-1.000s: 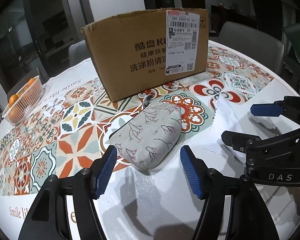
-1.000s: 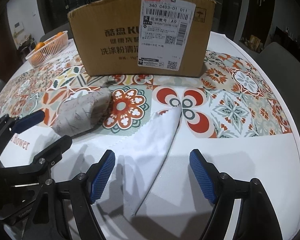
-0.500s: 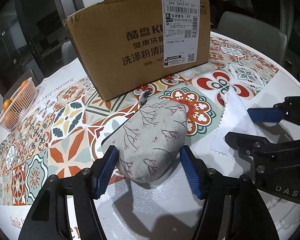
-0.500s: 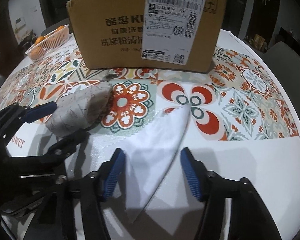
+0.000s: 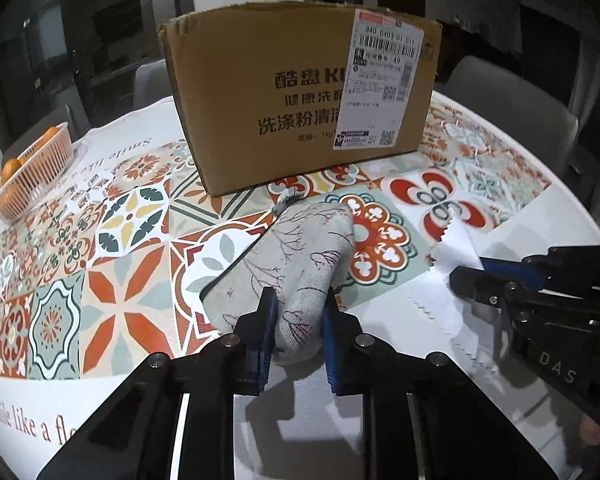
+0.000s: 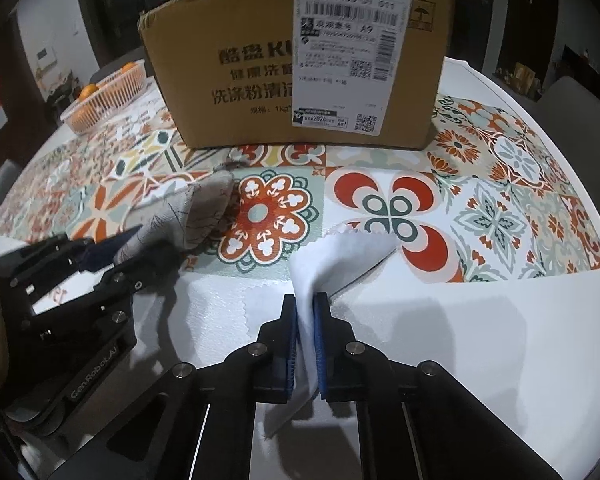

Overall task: Organize soft objects
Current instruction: 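Lift the pouch and cloth and carry both over the box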

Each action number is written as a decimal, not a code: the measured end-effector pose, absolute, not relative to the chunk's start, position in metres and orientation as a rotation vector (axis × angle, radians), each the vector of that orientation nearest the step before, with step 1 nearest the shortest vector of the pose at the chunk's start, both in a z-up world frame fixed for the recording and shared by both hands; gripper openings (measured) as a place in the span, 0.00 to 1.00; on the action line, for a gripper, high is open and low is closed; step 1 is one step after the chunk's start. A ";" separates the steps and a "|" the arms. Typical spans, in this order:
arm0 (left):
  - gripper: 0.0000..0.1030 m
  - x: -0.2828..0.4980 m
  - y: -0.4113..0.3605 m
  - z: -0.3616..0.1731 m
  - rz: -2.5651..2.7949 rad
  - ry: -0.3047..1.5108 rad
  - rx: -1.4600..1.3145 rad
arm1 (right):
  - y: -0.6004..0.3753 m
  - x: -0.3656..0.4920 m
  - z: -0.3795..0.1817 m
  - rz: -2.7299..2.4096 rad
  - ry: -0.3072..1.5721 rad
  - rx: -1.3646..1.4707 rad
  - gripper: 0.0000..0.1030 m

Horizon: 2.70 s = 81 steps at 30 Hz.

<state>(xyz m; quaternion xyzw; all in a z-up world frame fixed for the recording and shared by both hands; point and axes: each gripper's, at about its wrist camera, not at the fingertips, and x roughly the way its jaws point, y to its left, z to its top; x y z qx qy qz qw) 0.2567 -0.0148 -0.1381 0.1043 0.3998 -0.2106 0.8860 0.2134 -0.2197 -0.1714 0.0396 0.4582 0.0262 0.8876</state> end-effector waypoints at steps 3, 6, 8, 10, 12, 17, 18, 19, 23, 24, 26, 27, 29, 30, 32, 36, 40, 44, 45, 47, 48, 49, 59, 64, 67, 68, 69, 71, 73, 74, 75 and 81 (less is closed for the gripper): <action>0.21 0.253 -0.012 -0.131 -0.441 0.832 0.169 | -0.222 0.212 -0.168 0.057 0.943 0.102 0.09; 0.20 0.248 -0.011 -0.123 -0.441 0.819 0.140 | -0.225 0.209 -0.162 0.059 0.924 0.127 0.09; 0.19 0.244 -0.010 -0.116 -0.444 0.805 0.119 | -0.227 0.207 -0.158 0.062 0.912 0.145 0.09; 0.19 0.241 -0.008 -0.109 -0.444 0.790 0.102 | -0.228 0.204 -0.152 0.069 0.900 0.157 0.09; 0.18 0.238 -0.007 -0.102 -0.445 0.776 0.082 | -0.228 0.201 -0.147 0.070 0.886 0.162 0.09; 0.15 0.231 -0.003 -0.086 -0.442 0.741 0.041 | -0.228 0.194 -0.132 0.083 0.845 0.175 0.09; 0.15 0.230 -0.002 -0.084 -0.441 0.736 0.035 | -0.228 0.193 -0.129 0.085 0.836 0.177 0.09; 0.15 0.229 -0.001 -0.080 -0.439 0.726 0.024 | -0.227 0.192 -0.126 0.087 0.827 0.179 0.09; 0.14 0.223 0.003 -0.068 -0.438 0.693 -0.002 | -0.226 0.186 -0.112 0.096 0.791 0.179 0.09; 0.14 0.222 0.003 -0.066 -0.437 0.686 -0.007 | -0.226 0.185 -0.110 0.098 0.784 0.179 0.09; 0.14 0.219 0.005 -0.059 -0.436 0.667 -0.018 | -0.226 0.183 -0.103 0.103 0.765 0.181 0.09; 0.14 0.218 0.005 -0.056 -0.436 0.658 -0.022 | -0.226 0.182 -0.100 0.104 0.757 0.182 0.09; 0.14 0.215 0.007 -0.048 -0.433 0.633 -0.030 | -0.226 0.180 -0.093 0.108 0.739 0.186 0.09; 0.14 0.213 0.007 -0.043 -0.433 0.619 -0.033 | -0.226 0.178 -0.090 0.110 0.730 0.188 0.09; 0.14 0.210 0.008 -0.036 -0.432 0.597 -0.036 | -0.226 0.177 -0.085 0.112 0.715 0.190 0.09; 0.13 0.208 0.009 -0.023 -0.436 0.559 -0.046 | -0.228 0.174 -0.074 0.116 0.682 0.195 0.09; 0.13 0.206 0.010 -0.009 -0.436 0.518 -0.055 | -0.229 0.171 -0.060 0.117 0.640 0.195 0.09; 0.13 0.206 0.012 0.003 -0.439 0.480 -0.065 | -0.229 0.169 -0.047 0.118 0.601 0.194 0.09; 0.13 0.207 0.012 0.005 -0.441 0.472 -0.066 | -0.229 0.170 -0.045 0.119 0.595 0.194 0.09; 0.13 0.207 0.012 0.009 -0.442 0.460 -0.069 | -0.229 0.169 -0.039 0.120 0.576 0.194 0.09; 0.13 0.208 0.012 0.011 -0.444 0.454 -0.070 | -0.229 0.169 -0.037 0.120 0.569 0.194 0.09; 0.13 0.208 0.012 0.013 -0.446 0.448 -0.069 | -0.229 0.169 -0.034 0.120 0.561 0.193 0.09; 0.13 0.216 0.012 0.035 -0.449 0.373 -0.075 | -0.229 0.173 -0.011 0.127 0.485 0.192 0.09; 0.13 0.223 0.011 0.044 -0.446 0.341 -0.072 | -0.231 0.179 0.001 0.126 0.446 0.191 0.09; 0.12 0.228 0.009 0.048 -0.448 0.326 -0.071 | -0.232 0.184 0.006 0.126 0.429 0.189 0.09; 0.12 0.230 0.009 0.049 -0.449 0.321 -0.069 | -0.233 0.186 0.008 0.125 0.424 0.188 0.09; 0.12 0.231 0.008 0.050 -0.449 0.319 -0.068 | -0.233 0.186 0.008 0.125 0.421 0.188 0.09; 0.12 0.234 0.007 0.052 -0.451 0.310 -0.063 | -0.235 0.191 0.011 0.126 0.412 0.189 0.09; 0.12 0.237 0.006 0.055 -0.451 0.300 -0.058 | -0.234 0.194 0.013 0.126 0.407 0.189 0.09; 0.12 0.239 0.005 0.055 -0.451 0.293 -0.055 | -0.234 0.196 0.014 0.128 0.400 0.190 0.09; 0.12 0.241 0.004 0.057 -0.452 0.288 -0.051 | -0.235 0.198 0.015 0.127 0.393 0.188 0.09; 0.11 0.257 0.000 0.063 -0.447 0.262 -0.045 | -0.237 0.212 0.022 0.128 0.371 0.179 0.09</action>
